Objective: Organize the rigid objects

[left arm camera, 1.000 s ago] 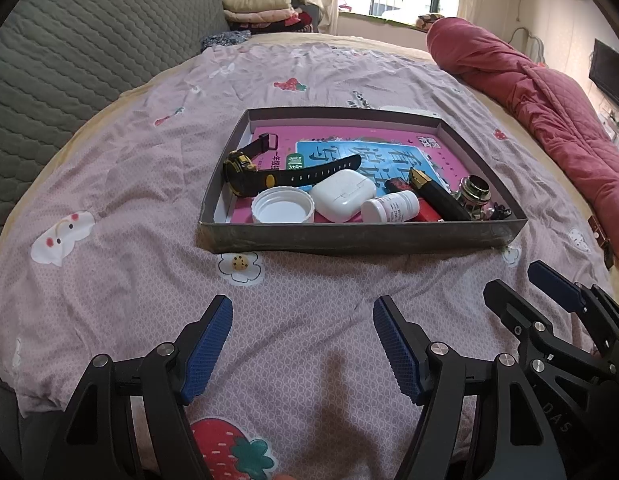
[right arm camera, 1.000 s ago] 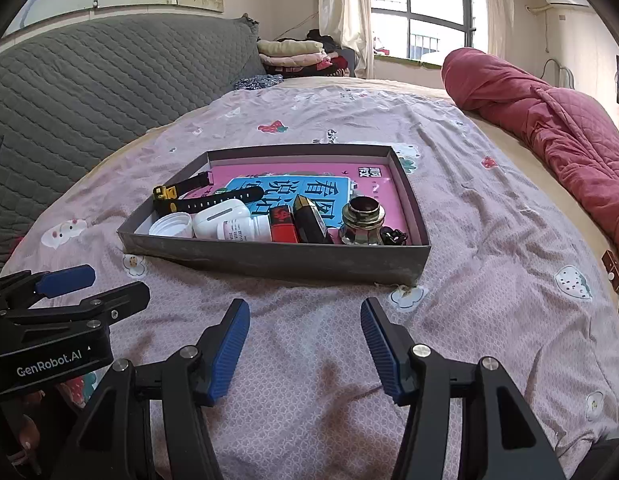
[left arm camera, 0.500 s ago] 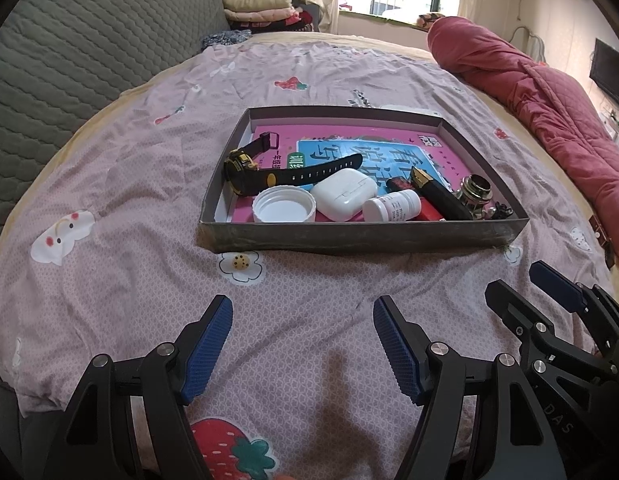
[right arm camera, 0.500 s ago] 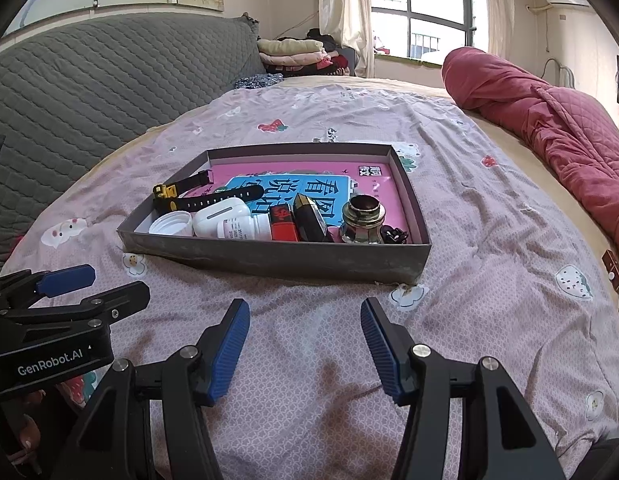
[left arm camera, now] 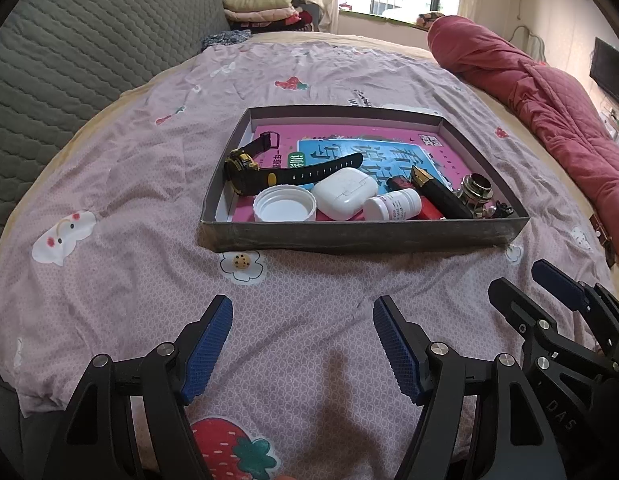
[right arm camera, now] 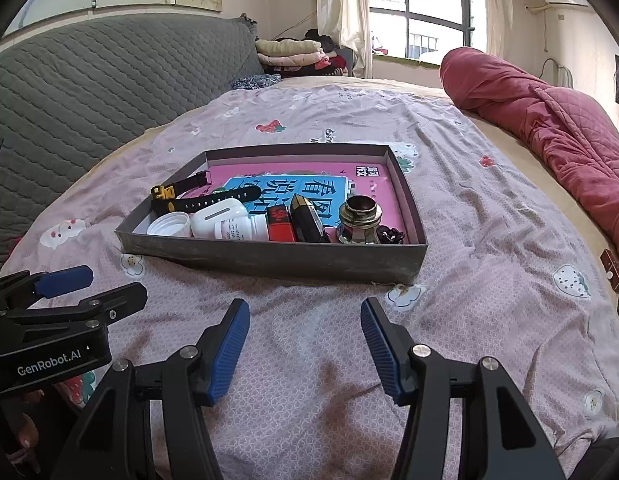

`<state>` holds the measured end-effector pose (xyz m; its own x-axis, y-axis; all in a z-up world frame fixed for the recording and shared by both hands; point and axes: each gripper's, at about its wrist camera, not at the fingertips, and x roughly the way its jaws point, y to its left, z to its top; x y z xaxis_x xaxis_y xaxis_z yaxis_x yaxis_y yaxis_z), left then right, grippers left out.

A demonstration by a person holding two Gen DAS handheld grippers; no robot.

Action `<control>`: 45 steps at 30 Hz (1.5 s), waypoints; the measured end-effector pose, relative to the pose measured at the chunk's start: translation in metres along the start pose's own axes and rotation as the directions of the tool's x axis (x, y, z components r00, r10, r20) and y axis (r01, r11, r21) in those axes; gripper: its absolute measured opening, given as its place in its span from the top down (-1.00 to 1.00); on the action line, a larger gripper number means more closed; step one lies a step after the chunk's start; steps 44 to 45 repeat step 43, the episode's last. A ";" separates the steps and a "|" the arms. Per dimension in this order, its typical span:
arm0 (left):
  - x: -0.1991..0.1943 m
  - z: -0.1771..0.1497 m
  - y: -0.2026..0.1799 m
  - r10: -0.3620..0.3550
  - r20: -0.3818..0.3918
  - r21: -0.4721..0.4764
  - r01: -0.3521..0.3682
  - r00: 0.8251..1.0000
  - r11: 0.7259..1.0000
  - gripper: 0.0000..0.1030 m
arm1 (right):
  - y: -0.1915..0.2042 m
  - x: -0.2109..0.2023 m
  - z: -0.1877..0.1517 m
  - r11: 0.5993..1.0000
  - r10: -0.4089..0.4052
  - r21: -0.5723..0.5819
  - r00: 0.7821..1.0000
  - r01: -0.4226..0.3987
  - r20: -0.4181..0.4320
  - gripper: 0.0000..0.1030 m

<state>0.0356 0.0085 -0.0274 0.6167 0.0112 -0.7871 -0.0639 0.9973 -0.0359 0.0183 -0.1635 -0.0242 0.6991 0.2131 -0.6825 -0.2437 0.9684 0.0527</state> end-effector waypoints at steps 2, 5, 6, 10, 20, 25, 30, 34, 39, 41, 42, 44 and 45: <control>0.000 0.000 0.000 0.001 0.000 0.000 -0.001 1.000 1.000 -0.44 | 0.000 0.000 0.000 1.000 0.001 0.001 1.000 -0.001 -0.001 -0.11; 0.000 0.000 0.000 0.004 -0.002 0.002 -0.004 1.000 1.000 -0.44 | 0.000 0.001 -0.001 1.000 -0.001 -0.001 1.000 0.001 -0.007 -0.11; 0.001 -0.001 0.000 0.004 -0.004 0.003 -0.004 1.000 1.000 -0.44 | 0.000 0.001 -0.001 1.000 -0.001 -0.001 1.000 0.001 -0.006 -0.11; 0.001 -0.001 0.000 0.006 -0.005 0.004 -0.006 1.000 1.000 -0.44 | 0.000 0.002 -0.001 1.000 0.000 0.000 1.000 0.000 -0.003 -0.11; 0.001 -0.001 0.001 0.014 -0.008 0.008 -0.014 1.000 1.000 -0.44 | 0.001 0.002 -0.001 1.000 -0.004 -0.003 1.000 0.004 -0.006 -0.11; 0.001 0.000 0.000 0.021 -0.007 0.011 -0.021 1.000 1.000 -0.44 | 0.002 0.002 0.000 1.000 -0.003 -0.005 1.000 0.003 -0.007 -0.11; 0.002 0.000 0.000 0.031 -0.009 0.013 -0.031 0.999 0.999 -0.44 | 0.001 0.002 0.000 1.000 0.000 -0.003 1.000 0.000 -0.007 -0.11; 0.005 -0.001 0.000 0.033 -0.013 0.014 -0.032 0.999 0.999 -0.44 | -0.001 0.003 0.000 1.000 0.001 0.002 1.000 -0.001 -0.009 -0.11; 0.011 0.000 0.003 0.019 -0.021 0.010 -0.019 1.000 1.000 -0.44 | -0.005 0.006 0.000 1.000 0.002 0.014 1.000 -0.002 -0.013 -0.11; 0.014 0.001 0.006 0.007 -0.023 0.007 -0.007 1.000 1.000 -0.44 | -0.008 0.009 0.001 1.000 0.000 0.023 1.000 0.001 -0.018 -0.11; 0.015 0.003 0.008 0.012 -0.021 0.004 -0.012 1.000 1.000 -0.44 | -0.009 0.010 0.001 1.000 0.000 0.028 1.000 0.001 -0.020 -0.11; 0.016 0.005 0.012 0.020 -0.017 0.002 -0.020 1.000 1.000 -0.44 | -0.012 0.011 0.002 0.999 0.001 0.035 1.000 0.000 -0.022 -0.11; 0.016 0.005 0.012 0.020 -0.017 0.002 -0.020 1.000 1.000 -0.44 | -0.012 0.011 0.002 0.999 0.001 0.035 1.000 0.000 -0.022 -0.11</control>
